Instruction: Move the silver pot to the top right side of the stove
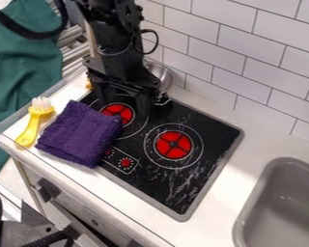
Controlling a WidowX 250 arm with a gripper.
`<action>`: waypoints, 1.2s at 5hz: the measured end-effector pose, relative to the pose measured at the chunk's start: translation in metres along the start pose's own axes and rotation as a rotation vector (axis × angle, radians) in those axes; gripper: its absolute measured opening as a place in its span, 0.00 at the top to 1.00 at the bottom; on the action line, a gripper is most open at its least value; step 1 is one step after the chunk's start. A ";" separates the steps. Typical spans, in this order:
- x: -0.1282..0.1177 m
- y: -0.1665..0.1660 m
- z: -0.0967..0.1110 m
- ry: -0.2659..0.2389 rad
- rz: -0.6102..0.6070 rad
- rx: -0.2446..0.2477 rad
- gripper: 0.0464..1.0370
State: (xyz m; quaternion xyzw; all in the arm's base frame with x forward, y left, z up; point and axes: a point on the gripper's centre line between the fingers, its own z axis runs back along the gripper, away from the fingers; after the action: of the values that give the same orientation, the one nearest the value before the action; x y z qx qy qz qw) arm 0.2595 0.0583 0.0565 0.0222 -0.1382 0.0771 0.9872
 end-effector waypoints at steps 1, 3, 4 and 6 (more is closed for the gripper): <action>-0.005 0.000 -0.007 0.031 0.004 -0.002 0.04; 0.032 0.002 -0.031 0.057 -0.015 -0.056 0.04; 0.053 -0.010 -0.038 0.037 -0.066 -0.104 0.04; 0.108 -0.021 -0.051 0.010 -0.119 -0.157 0.04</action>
State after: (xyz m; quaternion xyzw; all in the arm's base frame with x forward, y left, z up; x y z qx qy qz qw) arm 0.3796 0.0566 0.0368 -0.0476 -0.1373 0.0075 0.9894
